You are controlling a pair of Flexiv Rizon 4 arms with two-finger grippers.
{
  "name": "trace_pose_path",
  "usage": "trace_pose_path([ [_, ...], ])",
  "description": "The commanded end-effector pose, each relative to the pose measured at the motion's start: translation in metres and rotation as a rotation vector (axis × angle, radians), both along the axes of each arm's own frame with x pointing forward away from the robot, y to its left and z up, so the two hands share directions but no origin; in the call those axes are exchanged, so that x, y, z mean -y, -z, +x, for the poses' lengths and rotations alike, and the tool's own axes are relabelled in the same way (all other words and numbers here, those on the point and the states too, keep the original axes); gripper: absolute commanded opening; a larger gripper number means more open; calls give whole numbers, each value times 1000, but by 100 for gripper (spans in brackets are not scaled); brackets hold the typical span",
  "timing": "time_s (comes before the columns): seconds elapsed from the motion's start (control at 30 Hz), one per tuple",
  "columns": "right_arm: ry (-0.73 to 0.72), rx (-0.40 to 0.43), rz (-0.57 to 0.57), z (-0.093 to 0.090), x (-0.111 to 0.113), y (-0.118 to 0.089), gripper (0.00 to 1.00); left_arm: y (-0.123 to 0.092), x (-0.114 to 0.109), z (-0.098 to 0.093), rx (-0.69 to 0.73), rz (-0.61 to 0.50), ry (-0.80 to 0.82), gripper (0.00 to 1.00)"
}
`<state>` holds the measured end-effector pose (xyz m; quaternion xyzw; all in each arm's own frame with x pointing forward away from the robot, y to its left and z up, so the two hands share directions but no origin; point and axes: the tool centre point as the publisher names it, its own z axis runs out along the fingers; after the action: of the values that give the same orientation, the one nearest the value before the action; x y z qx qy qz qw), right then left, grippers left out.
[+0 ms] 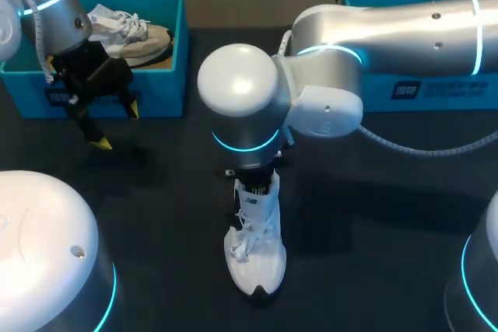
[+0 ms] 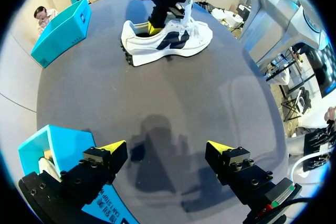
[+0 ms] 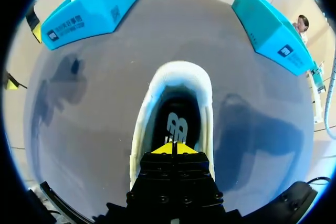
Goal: Take the shoe out of the shoebox, open the shoe tongue, remove and reinsert the insole, then place the shoe into the shoebox
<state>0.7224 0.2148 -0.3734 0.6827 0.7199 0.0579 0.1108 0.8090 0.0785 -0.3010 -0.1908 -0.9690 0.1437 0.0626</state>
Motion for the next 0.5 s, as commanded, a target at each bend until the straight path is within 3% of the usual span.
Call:
trace_pose_path([
  [0.03, 43, -13, 28, -3, -2, 22, 0, -1, 0, -1, 2, 4, 0, 100],
  [0.3, 63, -80, 38, -9, -4, 47, 0, -1, 0, -1, 2, 4, 0, 100],
  [0.5, 78, -50, 34, -16, -6, 31, 0, -1, 0, -1, 2, 4, 0, 100],
])
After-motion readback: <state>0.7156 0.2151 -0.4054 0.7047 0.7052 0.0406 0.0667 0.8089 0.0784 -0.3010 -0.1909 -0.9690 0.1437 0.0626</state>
